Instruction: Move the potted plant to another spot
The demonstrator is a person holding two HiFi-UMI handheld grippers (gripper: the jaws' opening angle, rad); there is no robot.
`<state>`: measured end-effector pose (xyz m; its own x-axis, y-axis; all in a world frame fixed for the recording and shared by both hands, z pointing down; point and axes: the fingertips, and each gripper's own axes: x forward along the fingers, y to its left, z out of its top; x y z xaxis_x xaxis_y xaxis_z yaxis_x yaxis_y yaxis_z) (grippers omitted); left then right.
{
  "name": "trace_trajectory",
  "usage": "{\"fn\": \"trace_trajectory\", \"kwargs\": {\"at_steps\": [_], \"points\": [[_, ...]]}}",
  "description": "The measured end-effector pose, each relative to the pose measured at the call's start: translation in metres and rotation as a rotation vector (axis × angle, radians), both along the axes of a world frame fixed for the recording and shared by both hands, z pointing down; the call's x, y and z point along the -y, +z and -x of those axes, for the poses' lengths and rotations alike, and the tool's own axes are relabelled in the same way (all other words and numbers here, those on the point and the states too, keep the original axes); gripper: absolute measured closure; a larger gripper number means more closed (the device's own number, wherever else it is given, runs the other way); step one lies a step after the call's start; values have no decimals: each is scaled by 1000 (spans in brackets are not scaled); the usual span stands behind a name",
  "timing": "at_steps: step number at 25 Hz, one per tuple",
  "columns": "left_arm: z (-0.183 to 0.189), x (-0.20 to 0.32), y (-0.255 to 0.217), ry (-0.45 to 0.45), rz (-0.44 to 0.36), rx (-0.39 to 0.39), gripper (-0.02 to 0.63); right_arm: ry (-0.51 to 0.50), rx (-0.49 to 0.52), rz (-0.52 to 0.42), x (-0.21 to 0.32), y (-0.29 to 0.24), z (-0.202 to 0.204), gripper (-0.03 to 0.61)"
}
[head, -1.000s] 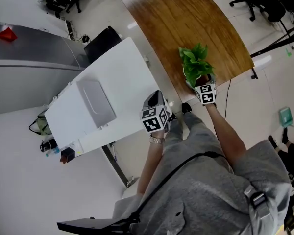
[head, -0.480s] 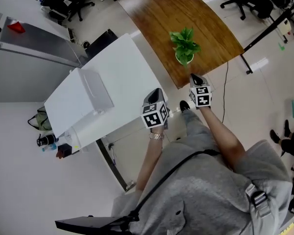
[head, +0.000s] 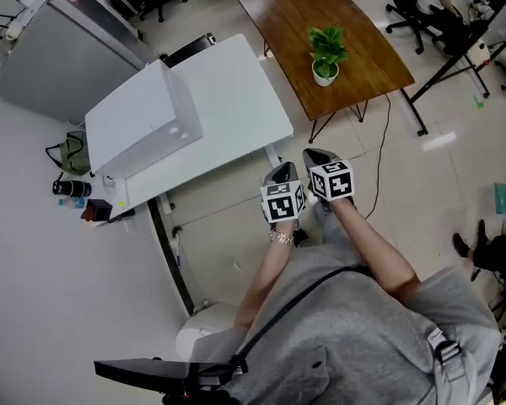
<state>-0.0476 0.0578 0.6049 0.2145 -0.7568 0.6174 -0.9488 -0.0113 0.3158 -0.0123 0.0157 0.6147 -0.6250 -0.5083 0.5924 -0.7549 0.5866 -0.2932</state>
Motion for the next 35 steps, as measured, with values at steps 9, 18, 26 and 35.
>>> {"fn": "trace_trajectory", "kwargs": {"at_steps": [9, 18, 26, 35], "points": [[-4, -10, -28, -36, -58, 22, 595, -101, 39, -46, -35, -43, 6, 578], [-20, -5, -31, -45, -60, 21, 597, -158, 72, -55, -33, -60, -1, 578], [-23, -4, -30, -45, -52, 30, 598, -187, 87, -51, -36, -65, 4, 578], [-29, -5, -26, -58, -37, 48, 598, -197, 89, -34, -43, -60, -9, 578]]}}
